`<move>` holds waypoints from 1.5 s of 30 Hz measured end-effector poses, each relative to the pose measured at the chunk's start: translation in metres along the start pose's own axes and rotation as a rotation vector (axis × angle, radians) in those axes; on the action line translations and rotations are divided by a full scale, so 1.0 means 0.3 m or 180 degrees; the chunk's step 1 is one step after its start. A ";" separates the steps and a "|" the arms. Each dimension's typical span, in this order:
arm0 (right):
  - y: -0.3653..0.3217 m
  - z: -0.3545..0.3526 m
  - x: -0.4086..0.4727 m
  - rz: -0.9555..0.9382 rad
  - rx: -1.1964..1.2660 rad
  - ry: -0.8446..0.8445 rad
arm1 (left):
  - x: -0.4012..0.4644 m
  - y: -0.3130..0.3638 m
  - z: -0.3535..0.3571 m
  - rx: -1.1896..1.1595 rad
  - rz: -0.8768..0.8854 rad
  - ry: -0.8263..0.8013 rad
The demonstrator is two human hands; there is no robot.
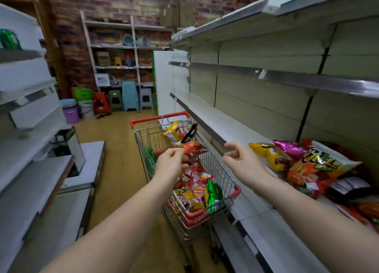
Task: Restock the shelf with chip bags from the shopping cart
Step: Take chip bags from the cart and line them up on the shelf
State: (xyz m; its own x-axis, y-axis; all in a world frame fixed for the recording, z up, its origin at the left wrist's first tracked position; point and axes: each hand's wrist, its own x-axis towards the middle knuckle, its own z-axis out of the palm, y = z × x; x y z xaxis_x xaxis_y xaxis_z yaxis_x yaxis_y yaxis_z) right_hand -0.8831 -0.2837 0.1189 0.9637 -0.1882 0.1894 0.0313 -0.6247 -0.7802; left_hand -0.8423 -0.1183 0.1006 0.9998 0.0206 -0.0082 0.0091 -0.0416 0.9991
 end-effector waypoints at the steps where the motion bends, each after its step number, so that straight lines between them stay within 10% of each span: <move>1: 0.023 0.035 0.032 0.0043 0.0039 -0.0075 | 0.031 -0.027 -0.012 0.0043 -0.0059 0.0034; 22: 0.733 0.649 0.721 0.1840 0.0336 -0.1217 | 0.798 -0.612 0.142 0.0383 -0.1788 -0.0127; 32: 0.980 0.748 0.867 0.2787 0.0138 -0.0528 | 1.057 -0.848 0.301 0.0750 -0.2312 -0.1113; 45: 1.164 0.857 0.933 0.2401 -0.0676 -0.1116 | 1.200 -1.028 0.522 0.0960 -0.2622 -0.1511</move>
State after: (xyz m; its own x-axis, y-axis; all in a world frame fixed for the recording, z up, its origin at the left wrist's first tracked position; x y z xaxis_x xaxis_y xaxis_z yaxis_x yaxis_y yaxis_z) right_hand -0.5342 -0.3598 -0.2539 0.7342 -0.3871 -0.5578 -0.6675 -0.5620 -0.4885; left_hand -0.4820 -0.2545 -0.2170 0.5830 -0.2416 -0.7757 0.6424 -0.4473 0.6222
